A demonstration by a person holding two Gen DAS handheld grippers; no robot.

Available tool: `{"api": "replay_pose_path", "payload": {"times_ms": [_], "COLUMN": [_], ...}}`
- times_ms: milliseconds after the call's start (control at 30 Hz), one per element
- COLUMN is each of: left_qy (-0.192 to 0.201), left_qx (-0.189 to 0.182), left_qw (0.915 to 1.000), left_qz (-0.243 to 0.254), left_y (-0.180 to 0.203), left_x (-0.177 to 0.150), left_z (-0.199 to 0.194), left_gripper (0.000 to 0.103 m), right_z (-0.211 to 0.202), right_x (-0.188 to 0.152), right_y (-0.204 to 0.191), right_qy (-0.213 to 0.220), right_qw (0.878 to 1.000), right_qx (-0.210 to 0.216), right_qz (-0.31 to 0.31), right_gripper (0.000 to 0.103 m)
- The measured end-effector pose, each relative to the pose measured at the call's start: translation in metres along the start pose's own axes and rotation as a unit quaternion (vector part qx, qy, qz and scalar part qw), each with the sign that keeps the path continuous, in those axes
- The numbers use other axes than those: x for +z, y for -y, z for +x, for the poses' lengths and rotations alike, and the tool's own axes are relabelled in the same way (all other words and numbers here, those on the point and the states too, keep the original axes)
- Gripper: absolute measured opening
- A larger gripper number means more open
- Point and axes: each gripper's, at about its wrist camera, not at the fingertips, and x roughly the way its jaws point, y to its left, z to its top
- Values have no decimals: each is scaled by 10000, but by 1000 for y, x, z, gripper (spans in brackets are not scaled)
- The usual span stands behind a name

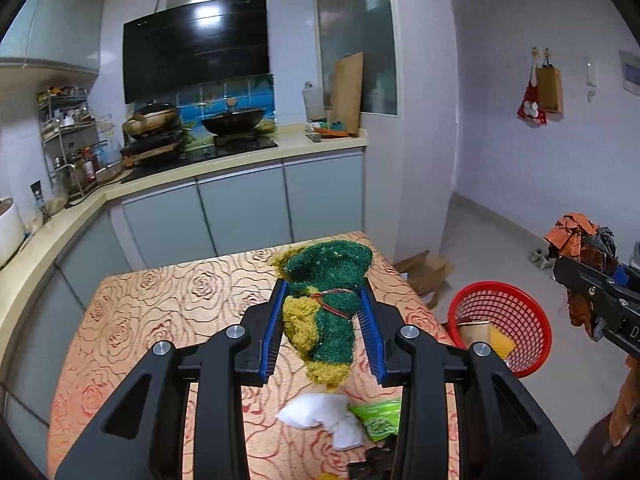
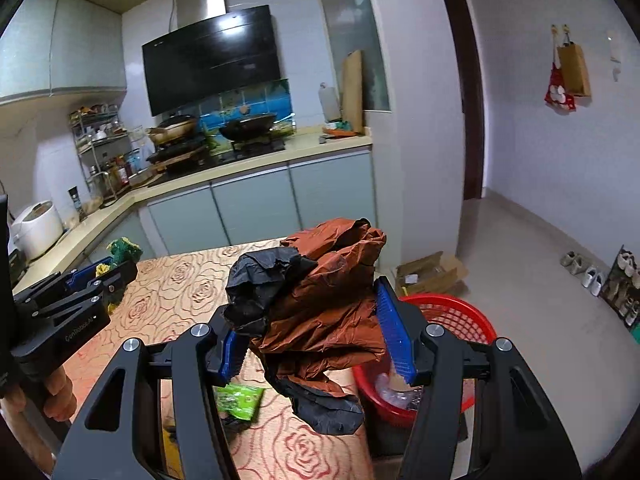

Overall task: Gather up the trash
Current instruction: 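Carry the sponge and brown cloth with both tools over the red basket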

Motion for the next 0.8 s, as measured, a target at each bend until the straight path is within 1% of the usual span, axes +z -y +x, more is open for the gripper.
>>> {"api": "replay_pose_path", "payload": {"times_ms": [433, 633, 800], "left_qy": [-139, -220, -331], "left_qx": [-483, -731, -1023], "left_qw": [9985, 9965, 9936], "left_qz": [229, 332, 359], "left_y": [44, 68, 86], "left_x": [1, 3, 3], "left_z": [22, 34, 49], "left_gripper": [34, 34, 34], "right_z": [2, 5, 9], "right_x": [-6, -13, -19], "right_y": [39, 56, 74], "right_qy": [-53, -113, -199], "right_qw": [9989, 9976, 9959], "right_qx": [-411, -581, -741], "right_qz": [235, 358, 478], "right_gripper": [56, 56, 56]}}
